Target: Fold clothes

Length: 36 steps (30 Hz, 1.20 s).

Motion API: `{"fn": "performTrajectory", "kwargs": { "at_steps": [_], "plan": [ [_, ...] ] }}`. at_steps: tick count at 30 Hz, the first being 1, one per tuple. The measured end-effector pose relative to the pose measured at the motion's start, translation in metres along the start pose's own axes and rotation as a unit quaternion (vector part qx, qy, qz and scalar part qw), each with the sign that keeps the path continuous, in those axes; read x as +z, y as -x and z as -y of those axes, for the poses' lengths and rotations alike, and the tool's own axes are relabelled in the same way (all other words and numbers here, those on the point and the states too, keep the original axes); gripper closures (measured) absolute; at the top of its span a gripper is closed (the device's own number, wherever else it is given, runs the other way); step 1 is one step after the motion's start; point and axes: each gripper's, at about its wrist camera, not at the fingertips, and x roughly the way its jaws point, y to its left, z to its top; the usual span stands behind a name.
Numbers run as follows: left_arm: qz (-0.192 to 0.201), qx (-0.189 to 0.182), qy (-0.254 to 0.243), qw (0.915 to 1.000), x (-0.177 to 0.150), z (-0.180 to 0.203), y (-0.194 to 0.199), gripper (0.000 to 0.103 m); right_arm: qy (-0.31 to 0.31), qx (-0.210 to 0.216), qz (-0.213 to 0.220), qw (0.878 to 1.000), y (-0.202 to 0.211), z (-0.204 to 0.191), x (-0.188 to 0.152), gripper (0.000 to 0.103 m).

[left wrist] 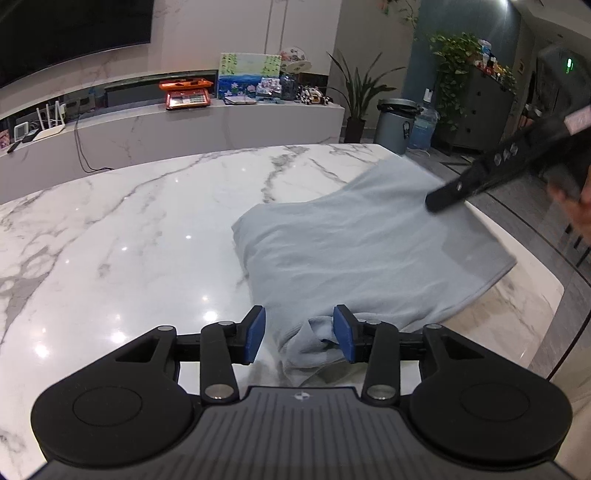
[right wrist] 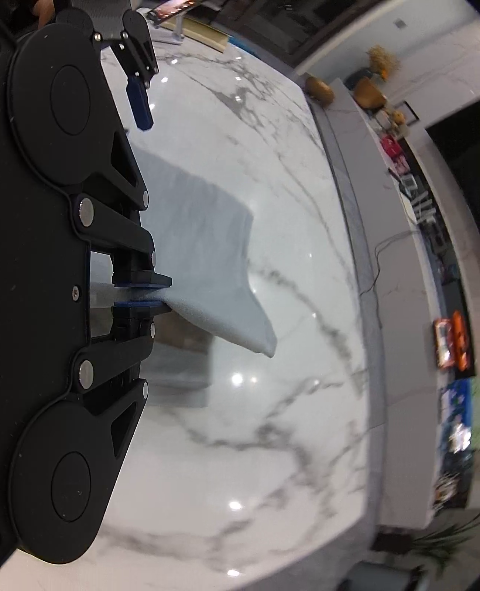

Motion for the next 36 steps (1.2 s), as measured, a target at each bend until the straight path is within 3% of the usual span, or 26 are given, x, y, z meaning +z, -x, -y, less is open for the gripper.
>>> {"fn": "performTrajectory", "kwargs": {
  "at_steps": [7,11,18,23,26,32,34,36],
  "plan": [
    [0.012,0.001,0.023,0.9997,0.001,-0.01,0.007,0.063,0.077,-0.026,0.02,0.996,0.038,-0.047,0.042,0.098],
    [0.012,0.006,0.023,0.9996,0.002,-0.01,0.007,0.063,0.122,-0.065,0.026,0.99,0.052,-0.061,0.053,0.098],
    [0.028,-0.001,0.033,0.9991,0.006,-0.012,0.011,0.063,0.092,-0.083,0.027,0.992,0.052,-0.034,0.055,0.098],
    [0.002,-0.024,-0.019,0.9995,0.005,0.005,-0.003,0.062,0.056,-0.077,0.023,0.995,0.047,-0.012,0.049,0.098],
    [0.0,-0.02,-0.035,0.9992,0.006,0.012,-0.013,0.057,0.043,-0.073,0.024,0.996,0.047,-0.005,0.046,0.098],
    [-0.003,-0.013,-0.067,0.9977,0.006,0.027,-0.033,0.057,0.043,-0.073,0.02,0.996,0.049,-0.006,0.044,0.098],
    [-0.004,-0.01,-0.078,0.9969,0.007,0.032,-0.04,0.062,0.042,-0.075,0.019,0.996,0.05,-0.005,0.044,0.098],
    [-0.005,-0.008,-0.088,0.9961,0.007,0.037,-0.047,0.084,0.041,-0.076,0.018,0.996,0.052,-0.004,0.043,0.098]
  ]
}}
